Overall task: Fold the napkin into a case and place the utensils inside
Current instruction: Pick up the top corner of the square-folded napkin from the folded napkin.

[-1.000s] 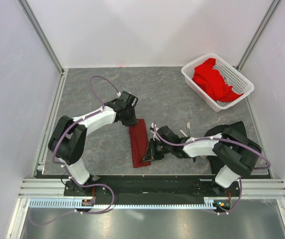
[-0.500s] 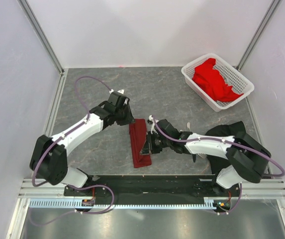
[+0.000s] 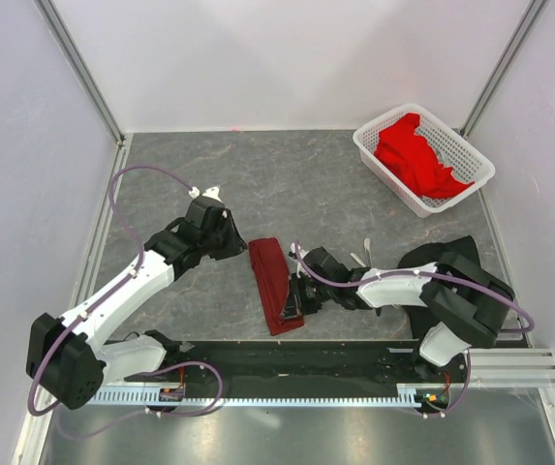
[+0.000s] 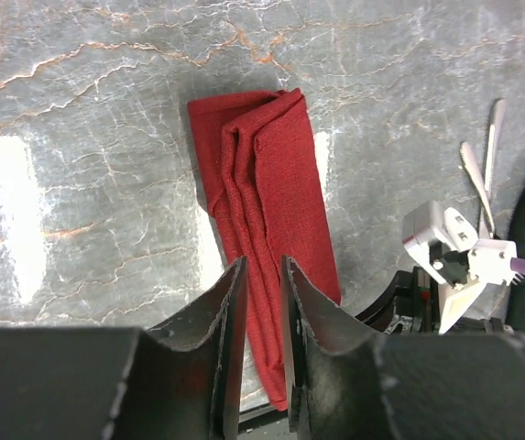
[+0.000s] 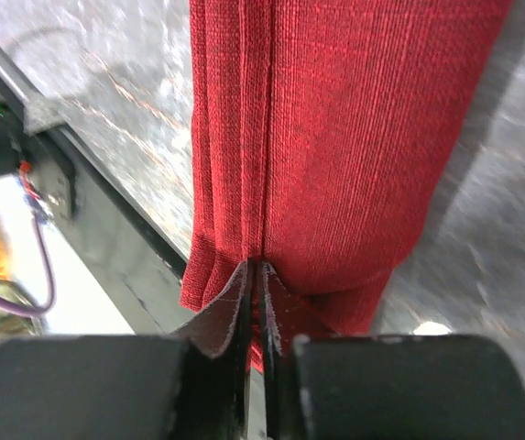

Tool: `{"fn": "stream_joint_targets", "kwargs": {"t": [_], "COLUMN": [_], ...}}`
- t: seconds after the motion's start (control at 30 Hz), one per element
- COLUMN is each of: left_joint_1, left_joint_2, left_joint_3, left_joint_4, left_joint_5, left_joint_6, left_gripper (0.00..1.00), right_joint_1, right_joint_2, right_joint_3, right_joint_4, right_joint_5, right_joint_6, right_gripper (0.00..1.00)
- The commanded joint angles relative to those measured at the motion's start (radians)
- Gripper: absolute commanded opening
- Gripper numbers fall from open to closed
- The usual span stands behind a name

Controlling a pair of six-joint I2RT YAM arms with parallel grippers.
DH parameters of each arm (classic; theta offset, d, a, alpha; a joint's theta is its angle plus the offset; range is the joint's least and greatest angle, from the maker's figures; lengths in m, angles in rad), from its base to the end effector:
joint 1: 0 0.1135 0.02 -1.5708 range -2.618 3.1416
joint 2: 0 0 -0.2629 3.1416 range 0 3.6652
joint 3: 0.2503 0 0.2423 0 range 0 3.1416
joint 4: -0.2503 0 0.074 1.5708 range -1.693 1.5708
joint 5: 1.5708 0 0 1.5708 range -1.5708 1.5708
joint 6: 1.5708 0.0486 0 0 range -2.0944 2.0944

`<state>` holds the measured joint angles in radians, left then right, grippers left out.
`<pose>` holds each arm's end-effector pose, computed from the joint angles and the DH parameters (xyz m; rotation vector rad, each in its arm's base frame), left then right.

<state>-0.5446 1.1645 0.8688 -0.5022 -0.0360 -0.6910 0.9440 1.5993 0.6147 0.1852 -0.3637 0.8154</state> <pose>0.2094 -0.1248 0.2563 -0.1961 2.4301 -0.5388 0.1565 0.2455 0.1283 -0.3723 2.6648 1.1540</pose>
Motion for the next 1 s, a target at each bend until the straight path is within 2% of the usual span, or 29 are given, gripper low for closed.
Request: {"fn": "stream_joint_targets", "kwargs": {"t": [0.0,0.1,0.13,0.2,0.3,0.33,0.43,0.6,0.77,0.97], "left_joint_1": [0.006,0.005,0.006,0.006,0.006,0.006,0.006,0.008,0.008,0.008], "left_joint_2": [-0.064,-0.089,-0.106,-0.123,-0.166,-0.175,-0.216,-0.281,-0.302,-0.292], "left_joint_3": [-0.024,-0.037,-0.043,-0.05,-0.059,-0.065,-0.073,-0.108,-0.122,-0.12], "left_joint_4": [-0.015,-0.016,-0.015,-0.016,-0.021,-0.022,-0.036,-0.048,-0.052,-0.042], "left_joint_5": [-0.025,-0.041,-0.045,-0.065,-0.085,-0.088,-0.097,-0.081,-0.065,-0.041], "left_joint_6": [-0.039,-0.056,-0.064,-0.076,-0.102,-0.108,-0.116,-0.123,-0.124,-0.113], "left_gripper": [0.28,0.28,0.28,0.28,0.29,0.29,0.29,0.31,0.31,0.31], "right_joint_1": [0.004,0.003,0.001,-0.002,-0.007,-0.007,-0.007,-0.008,-0.008,-0.008], "right_joint_2": [-0.102,-0.139,-0.128,-0.092,0.013,0.068,0.163,0.272,0.346,0.401], "right_joint_3": [0.062,0.175,0.207,0.33,0.491,0.534,0.666,0.812,0.871,0.907], "right_joint_4": [-0.162,-0.265,-0.303,-0.357,-0.424,-0.461,-0.506,-0.559,-0.564,-0.569], "right_joint_5": [0.066,0.123,0.168,0.221,0.313,0.334,0.437,0.509,0.513,0.52], "right_joint_6": [-0.136,-0.197,-0.231,-0.271,-0.327,-0.343,-0.363,-0.389,-0.394,-0.38], "right_gripper": [0.14,0.22,0.3,0.37,0.51,0.59,0.68,0.74,0.73,0.64]}}
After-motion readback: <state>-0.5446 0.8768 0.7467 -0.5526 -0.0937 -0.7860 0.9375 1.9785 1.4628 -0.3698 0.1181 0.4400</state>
